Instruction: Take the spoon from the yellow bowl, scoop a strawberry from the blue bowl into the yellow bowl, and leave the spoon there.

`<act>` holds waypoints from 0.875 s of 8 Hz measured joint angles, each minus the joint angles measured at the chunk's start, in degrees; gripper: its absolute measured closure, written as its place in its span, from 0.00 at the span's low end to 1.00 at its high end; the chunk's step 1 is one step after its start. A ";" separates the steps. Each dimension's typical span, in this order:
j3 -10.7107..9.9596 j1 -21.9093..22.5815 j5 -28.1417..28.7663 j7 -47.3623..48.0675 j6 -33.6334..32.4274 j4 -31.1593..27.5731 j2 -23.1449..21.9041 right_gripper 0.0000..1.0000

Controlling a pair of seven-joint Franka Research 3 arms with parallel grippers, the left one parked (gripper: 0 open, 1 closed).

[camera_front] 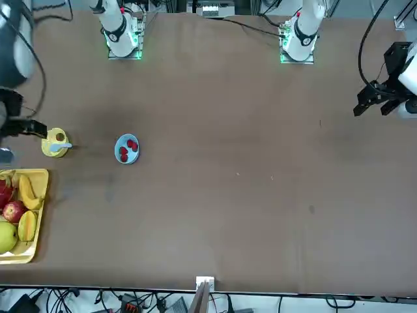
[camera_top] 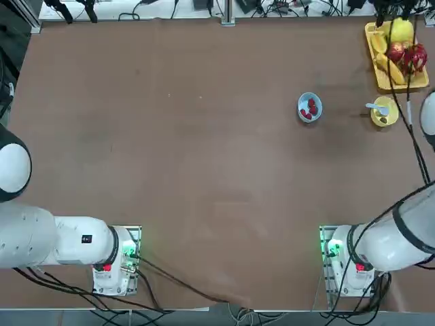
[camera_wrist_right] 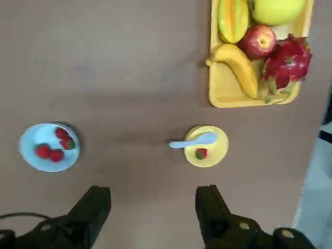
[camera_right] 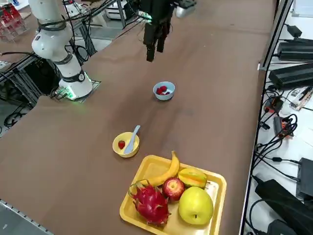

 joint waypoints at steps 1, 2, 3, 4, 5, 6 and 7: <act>3.02 -2.90 2.52 0.00 0.30 -0.04 -1.63 0.00; 7.01 -6.18 3.84 0.00 0.52 -0.08 -3.21 0.00; 10.35 -8.48 4.19 0.44 0.75 -0.14 -4.81 0.00; 12.98 -10.08 4.35 1.33 0.79 -0.41 -6.35 0.00; 15.62 -11.59 4.39 2.18 0.96 -1.54 -8.03 0.00; 17.30 -12.47 4.62 2.88 2.63 -4.12 -10.13 0.00; 17.67 -12.64 5.49 3.25 5.45 -8.03 -12.64 0.00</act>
